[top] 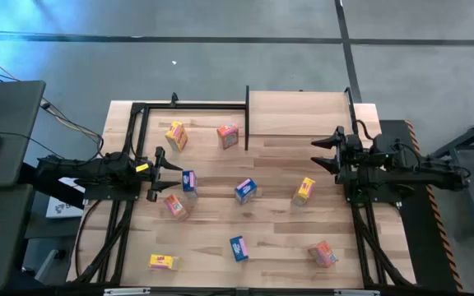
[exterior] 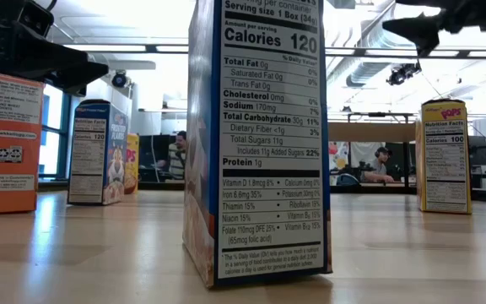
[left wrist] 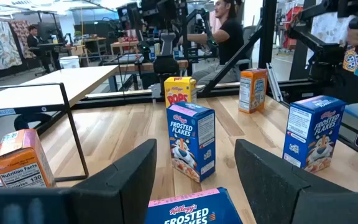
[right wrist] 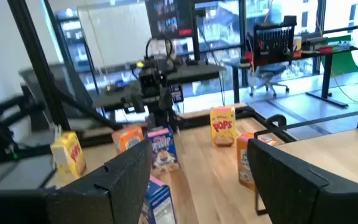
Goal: Stack cereal on shelf
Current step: Put the right yellow cereal box on the shelf
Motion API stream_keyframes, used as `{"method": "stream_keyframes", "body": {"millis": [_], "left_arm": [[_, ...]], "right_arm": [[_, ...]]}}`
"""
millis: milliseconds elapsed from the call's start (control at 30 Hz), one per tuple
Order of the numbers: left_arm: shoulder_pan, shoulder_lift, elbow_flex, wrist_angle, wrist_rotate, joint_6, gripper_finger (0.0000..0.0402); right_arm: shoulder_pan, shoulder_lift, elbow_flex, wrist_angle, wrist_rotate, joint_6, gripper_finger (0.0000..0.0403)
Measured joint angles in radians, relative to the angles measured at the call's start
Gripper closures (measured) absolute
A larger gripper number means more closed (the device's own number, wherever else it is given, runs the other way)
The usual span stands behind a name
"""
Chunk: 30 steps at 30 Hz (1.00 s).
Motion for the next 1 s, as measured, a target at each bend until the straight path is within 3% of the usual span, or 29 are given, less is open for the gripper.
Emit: {"method": "stream_keyframes", "body": {"millis": [500,767,1000], "left_arm": [[0.000,0.000,0.000,0.000,0.000,0.000,0.0192],[0.000,0.000,0.000,0.000,0.000,0.000,0.0192],[0.000,0.000,0.000,0.000,0.000,0.000,0.0192]], "right_arm": [[0.000,0.371,0.476,-0.583,-0.098,-0.239,0.0146],[0.000,0.469,0.540,-0.653,-0.219,-0.429,0.0146],[0.011,0.534,0.540,-0.778,-0.240,-0.435,0.0146]]}}
